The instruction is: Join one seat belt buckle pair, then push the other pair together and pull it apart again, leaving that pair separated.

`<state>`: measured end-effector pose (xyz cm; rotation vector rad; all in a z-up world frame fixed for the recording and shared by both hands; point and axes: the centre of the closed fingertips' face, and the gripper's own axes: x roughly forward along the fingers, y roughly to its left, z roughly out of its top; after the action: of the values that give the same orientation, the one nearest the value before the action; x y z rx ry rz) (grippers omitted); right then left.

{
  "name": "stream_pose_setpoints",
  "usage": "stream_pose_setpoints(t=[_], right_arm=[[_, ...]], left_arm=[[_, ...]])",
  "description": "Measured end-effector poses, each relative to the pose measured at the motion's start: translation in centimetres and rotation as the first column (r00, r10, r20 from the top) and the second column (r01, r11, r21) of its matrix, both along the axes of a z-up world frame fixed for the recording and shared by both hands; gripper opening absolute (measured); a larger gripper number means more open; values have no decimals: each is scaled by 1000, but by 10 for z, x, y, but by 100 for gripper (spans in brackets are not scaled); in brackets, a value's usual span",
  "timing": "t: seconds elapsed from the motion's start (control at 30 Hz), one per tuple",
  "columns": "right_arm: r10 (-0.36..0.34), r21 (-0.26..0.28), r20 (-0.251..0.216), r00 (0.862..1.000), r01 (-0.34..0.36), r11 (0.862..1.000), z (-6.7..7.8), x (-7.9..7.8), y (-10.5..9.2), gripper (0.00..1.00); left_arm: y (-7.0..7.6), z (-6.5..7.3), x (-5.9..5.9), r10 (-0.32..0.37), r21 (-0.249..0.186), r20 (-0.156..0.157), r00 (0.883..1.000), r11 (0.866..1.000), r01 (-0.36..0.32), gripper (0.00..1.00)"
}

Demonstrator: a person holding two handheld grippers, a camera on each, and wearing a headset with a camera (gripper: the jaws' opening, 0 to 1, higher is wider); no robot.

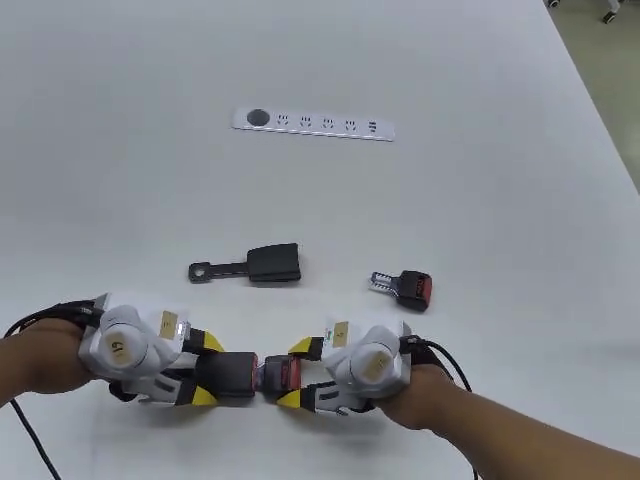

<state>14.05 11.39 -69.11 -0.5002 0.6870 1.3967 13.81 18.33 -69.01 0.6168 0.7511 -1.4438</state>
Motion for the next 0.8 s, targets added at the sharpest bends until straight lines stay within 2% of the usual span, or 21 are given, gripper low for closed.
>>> stream_pose_setpoints(t=[0.07,0.17,0.8], right_arm=[[-17,17,-19,1000,18,1000,1,0,0,31],[-14,20,-21,1000,14,1000,1,0,-1,31],[-8,28,-3,1000,8,1000,1,-2,-4,31]], left_arm=[[0,0,0,-5,0,7,1000,1000,5,33],[-1,0,0,-6,-6,5,1000,1000,6,33],[-5,4,-3,-12,-9,0,1000,1000,12,33]])
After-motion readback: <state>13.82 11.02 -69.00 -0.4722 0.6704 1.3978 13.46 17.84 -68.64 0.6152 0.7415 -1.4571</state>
